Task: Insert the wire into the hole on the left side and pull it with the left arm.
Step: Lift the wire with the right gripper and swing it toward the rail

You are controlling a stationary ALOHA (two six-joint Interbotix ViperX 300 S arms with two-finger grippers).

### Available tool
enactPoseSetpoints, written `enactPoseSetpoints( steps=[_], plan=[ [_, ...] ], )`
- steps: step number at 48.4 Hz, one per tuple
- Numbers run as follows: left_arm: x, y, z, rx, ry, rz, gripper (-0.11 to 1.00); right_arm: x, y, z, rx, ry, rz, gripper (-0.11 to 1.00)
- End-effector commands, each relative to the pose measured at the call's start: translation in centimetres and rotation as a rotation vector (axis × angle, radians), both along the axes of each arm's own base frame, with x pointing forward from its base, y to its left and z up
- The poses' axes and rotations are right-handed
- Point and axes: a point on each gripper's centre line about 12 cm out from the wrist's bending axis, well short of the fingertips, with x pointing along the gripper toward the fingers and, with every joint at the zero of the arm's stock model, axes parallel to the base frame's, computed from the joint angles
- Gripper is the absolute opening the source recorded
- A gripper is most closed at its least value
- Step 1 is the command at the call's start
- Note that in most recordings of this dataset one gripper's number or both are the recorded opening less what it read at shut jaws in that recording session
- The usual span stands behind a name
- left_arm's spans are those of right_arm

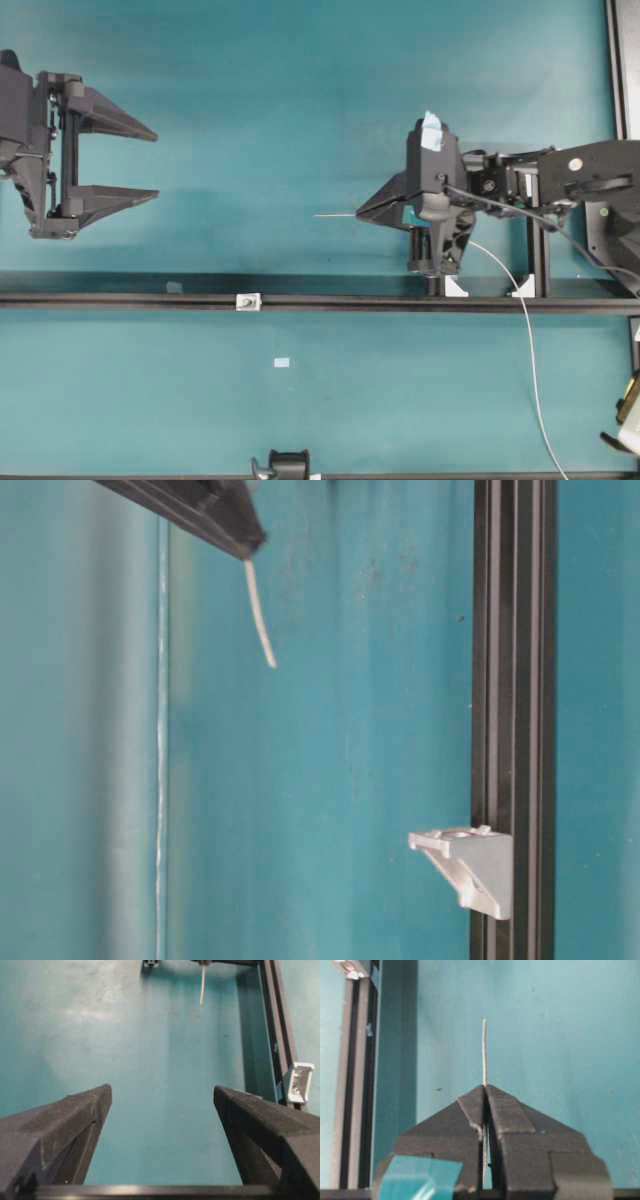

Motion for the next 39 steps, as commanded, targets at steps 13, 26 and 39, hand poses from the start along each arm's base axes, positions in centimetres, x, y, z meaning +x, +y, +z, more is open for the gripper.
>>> enactPoseSetpoints(
  steps=[13,26,39],
  plan=[
    [0.3,0.1,0.8,-0.002,-0.028,0.005,0.7,-1.0,0.1,4.6,0.007,-0.069,0.002,0.01],
    [0.3,0.0,0.5,-0.001,-0.022,-0.001,0.7,-2.2,0.1,4.1,0.023,-0.113,-0.008,0.01],
    [0.6,-1.2,-0.3,-0.013,-0.016,-0.043,0.7,-3.5,2.2,2.8,0.107,-0.252,0.018,0.01]
  ],
)
